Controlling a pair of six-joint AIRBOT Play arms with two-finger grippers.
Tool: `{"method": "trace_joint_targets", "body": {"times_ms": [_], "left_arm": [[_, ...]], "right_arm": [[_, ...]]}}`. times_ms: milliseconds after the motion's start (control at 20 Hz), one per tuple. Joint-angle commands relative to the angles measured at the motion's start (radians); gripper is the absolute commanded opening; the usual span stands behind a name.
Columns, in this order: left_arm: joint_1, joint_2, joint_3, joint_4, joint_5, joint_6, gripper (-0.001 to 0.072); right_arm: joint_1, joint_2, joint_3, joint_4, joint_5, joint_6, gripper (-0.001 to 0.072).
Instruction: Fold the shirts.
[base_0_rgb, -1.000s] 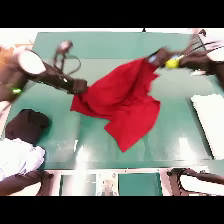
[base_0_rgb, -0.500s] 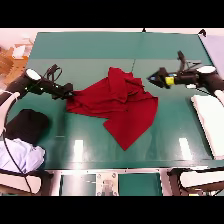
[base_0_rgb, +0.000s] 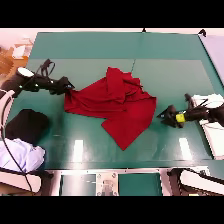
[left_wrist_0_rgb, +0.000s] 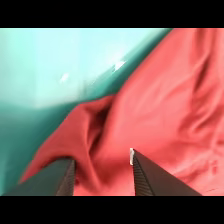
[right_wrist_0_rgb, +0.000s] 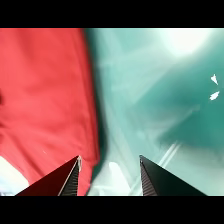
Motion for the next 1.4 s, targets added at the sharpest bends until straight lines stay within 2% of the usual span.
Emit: {"method": "trace_joint_targets", "body": {"times_ms": [0, 150, 200, 250, 300, 350, 450, 550, 700, 900, 1000, 1050, 1150, 1250, 1350], "left_arm": [[0.055, -0.001, 0.103, 0.004, -0.120, 0.012, 0.0404], [0.144, -0.001, 0.156, 0.101, -0.259, 0.013, 0.0403], [0.167, -0.001, 0.155, 0.137, -0.290, 0.013, 0.0404], [0.184, -0.001, 0.155, 0.188, -0.326, 0.013, 0.0404], [0.189, -0.001, 0.154, 0.236, -0.365, 0.014, 0.0403], [0.188, -0.001, 0.144, 0.281, -0.404, 0.019, 0.0403], [0.184, -0.001, 0.095, 0.285, -0.441, 0.069, 0.0403], [0.165, -0.001, 0.016, 0.285, -0.412, 0.089, 0.0403], [0.098, -0.001, -0.117, 0.275, -0.300, 0.096, 0.0403], [-0.005, -0.001, -0.150, 0.269, -0.100, 0.110, 0.0403], [-0.038, -0.015, -0.150, 0.268, -0.080, 0.110, 0.0401], [-0.049, -0.028, -0.150, 0.268, -0.082, 0.110, 0.0380], [-0.053, -0.037, -0.149, 0.263, -0.083, 0.112, 0.0027], [-0.053, -0.034, -0.106, 0.250, -0.153, 0.115, 0.0023], [-0.053, -0.018, -0.023, 0.227, -0.288, 0.118, 0.0023]], "right_arm": [[0.101, 0.019, -0.114, 0.065, -0.132, -0.008, 0.0441], [0.216, 0.009, -0.097, 0.148, -0.264, -0.009, 0.0425], [0.246, -0.007, -0.079, 0.157, -0.285, -0.009, 0.0315], [0.267, -0.027, -0.058, 0.157, -0.283, -0.029, 0.0139], [0.274, -0.042, -0.040, 0.154, -0.272, -0.045, 0.0049], [0.272, -0.047, -0.023, 0.150, -0.265, -0.054, 0.0018], [0.246, -0.047, 0.017, 0.119, -0.262, -0.053, 0.0018], [0.209, -0.047, 0.048, 0.116, -0.245, -0.053, 0.0018], [0.190, -0.047, 0.057, 0.112, -0.230, -0.053, 0.0018], [0.190, -0.047, 0.057, 0.112, -0.221, -0.054, 0.0018], [0.190, -0.047, 0.057, 0.112, -0.210, -0.058, 0.0018], [0.190, -0.047, 0.057, 0.112, -0.207, -0.073, 0.0018], [0.190, -0.047, 0.058, 0.112, -0.198, -0.073, 0.0018], [0.183, -0.047, 0.070, 0.112, -0.158, -0.081, 0.0017], [0.167, -0.045, 0.141, 0.113, -0.054, -0.084, 0.0017]]}}
